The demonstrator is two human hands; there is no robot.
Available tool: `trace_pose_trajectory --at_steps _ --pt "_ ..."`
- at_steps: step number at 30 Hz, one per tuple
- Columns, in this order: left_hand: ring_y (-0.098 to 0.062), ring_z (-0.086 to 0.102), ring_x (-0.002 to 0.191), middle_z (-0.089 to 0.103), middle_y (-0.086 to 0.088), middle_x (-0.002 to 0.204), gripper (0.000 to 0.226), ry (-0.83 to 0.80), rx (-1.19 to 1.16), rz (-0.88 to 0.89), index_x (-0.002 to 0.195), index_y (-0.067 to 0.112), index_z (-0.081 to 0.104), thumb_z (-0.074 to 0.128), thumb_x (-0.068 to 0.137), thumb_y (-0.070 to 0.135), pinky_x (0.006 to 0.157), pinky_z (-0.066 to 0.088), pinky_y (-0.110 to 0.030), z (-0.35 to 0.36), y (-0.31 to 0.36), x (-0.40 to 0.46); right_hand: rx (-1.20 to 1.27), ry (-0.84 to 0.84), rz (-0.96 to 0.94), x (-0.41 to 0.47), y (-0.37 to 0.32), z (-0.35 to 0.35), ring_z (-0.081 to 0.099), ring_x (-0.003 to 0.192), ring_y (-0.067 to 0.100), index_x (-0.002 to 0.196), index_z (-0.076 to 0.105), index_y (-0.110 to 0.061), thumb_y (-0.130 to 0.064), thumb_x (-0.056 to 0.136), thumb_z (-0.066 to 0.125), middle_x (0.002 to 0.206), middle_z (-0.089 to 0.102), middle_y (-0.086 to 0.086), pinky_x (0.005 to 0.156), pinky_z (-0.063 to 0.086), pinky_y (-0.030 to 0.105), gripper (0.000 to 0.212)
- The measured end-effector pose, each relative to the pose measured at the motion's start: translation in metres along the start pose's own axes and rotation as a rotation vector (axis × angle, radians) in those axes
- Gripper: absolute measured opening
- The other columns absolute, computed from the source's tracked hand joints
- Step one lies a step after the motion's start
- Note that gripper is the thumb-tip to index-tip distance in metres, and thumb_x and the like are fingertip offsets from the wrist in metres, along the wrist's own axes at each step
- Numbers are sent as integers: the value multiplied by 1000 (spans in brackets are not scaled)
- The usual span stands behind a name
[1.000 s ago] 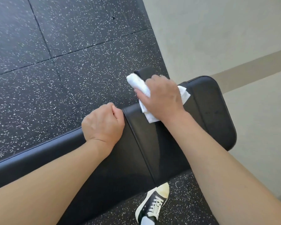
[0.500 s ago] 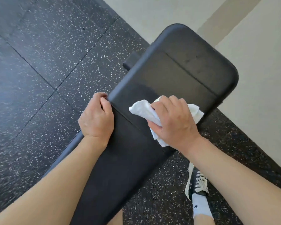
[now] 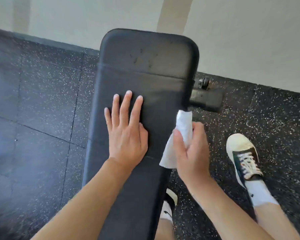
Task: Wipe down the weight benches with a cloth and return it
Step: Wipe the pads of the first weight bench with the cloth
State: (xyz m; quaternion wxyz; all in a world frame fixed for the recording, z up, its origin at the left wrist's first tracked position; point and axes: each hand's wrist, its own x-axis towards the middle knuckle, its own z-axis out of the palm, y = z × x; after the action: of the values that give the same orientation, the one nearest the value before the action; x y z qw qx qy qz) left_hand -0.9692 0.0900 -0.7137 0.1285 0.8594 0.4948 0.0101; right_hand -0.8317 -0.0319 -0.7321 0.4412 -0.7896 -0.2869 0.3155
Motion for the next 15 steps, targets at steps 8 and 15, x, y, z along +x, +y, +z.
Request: trace_pose_trajectory --at_steps 8,15 --pt "-32 18 159 29 -5 169 73 63 -7 6 158 17 40 42 85 16 126 15 -60 8 1 2 274 261 240 23 -17 31 58 78 11 101 41 -35 -43 101 51 89 57 -8 70 45 27 13" --pt "-35 16 159 28 -7 169 73 39 12 7 158 12 38 39 85 15 123 17 -64 6 1 2 312 367 258 127 -35 23 58 82 29 101 50 -6 -35 103 55 89 60 8 79 49 48 30"
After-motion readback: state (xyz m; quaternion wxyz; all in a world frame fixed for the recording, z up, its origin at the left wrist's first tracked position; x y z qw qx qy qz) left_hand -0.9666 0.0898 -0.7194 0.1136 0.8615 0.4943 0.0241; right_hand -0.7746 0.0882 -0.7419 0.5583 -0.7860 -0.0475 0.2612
